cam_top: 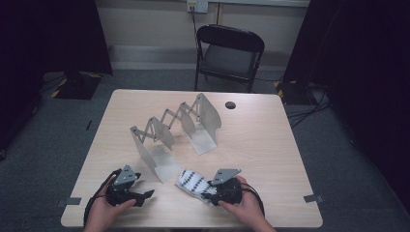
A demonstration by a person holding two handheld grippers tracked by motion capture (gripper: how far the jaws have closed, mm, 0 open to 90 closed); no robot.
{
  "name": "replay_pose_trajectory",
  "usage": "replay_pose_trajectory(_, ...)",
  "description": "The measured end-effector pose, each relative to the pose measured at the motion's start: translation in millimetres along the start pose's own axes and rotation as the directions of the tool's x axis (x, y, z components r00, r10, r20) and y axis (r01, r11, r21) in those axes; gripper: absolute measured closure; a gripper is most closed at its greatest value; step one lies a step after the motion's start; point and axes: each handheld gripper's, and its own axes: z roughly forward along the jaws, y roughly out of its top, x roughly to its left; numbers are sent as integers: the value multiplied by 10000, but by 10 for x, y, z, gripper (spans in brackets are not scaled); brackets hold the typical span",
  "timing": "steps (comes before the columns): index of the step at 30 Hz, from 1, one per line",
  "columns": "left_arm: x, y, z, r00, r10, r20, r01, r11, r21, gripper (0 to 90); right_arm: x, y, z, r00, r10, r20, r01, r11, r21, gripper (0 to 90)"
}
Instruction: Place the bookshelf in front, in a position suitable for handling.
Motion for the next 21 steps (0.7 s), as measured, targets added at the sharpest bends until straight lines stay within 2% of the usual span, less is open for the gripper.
replay_pose_trajectory(4, -15, -6, -1, 9999, -63, 115, 63, 10000, 22, 179, 35, 48, 44, 9997, -92, -237, 92, 10000, -10, 519)
replay_pose_trajectory(8, -31, -20, -1, 9996, -98, 250, 97, 9999, 41, 179, 111, 109, 109, 9966, -260, -786, 254, 9996, -80, 495)
replay_pose_trajectory(11, -39, -25, -3, 9995, -177, 276, 176, 9998, 14, 179, 108, 120, 88, 9964, -171, -836, 160, 9998, -146, 473)
replay_pose_trajectory(12, -38, -24, -13, 9995, -184, 253, 185, 9998, -8, 179, 74, 127, 36, 9963, -56, -857, 24, 9993, -377, 454)
replay_pose_trajectory(13, -38, -24, -13, 9995, -184, 253, 185, 9998, -8, 179, 74, 127, 36, 9963, -56, -857, 24, 9993, -377, 454)
replay_pose_trajectory(14, -43, -21, -19, 9992, -241, 316, 243, 9997, -44, 179, 19, 138, -38, 9967, 122, -799, -180, 9973, -718, 451)
replay_pose_trajectory(15, -43, -21, -19, 9992, -241, 316, 243, 9997, -44, 179, 19, 138, -38, 9967, 122, -799, -180, 9973, -718, 451)
replay_pose_trajectory(16, -55, -16, -12, 9991, -245, 350, 249, 9996, -92, 179, -47, 146, -98, 9971, 370, -664, -437, 9939, -1012, 453)
replay_pose_trajectory(17, -55, -16, -12, 9991, -245, 350, 249, 9996, -92, 179, -47, 146, -98, 9971, 370, -664, -437, 9939, -1012, 453)
replay_pose_trajectory(18, -71, -13, -1, 9990, -215, 404, 218, 9997, -83, 179, -112, 142, -115, 9972, 557, -501, -612, 9915, -1148, 468)
replay_pose_trajectory(21, -112, -1, 26, 9987, -116, 500, 116, 9999, -1, 179, -148, 139, -95, 9963, 594, -617, -663, 9910, -1162, 468)
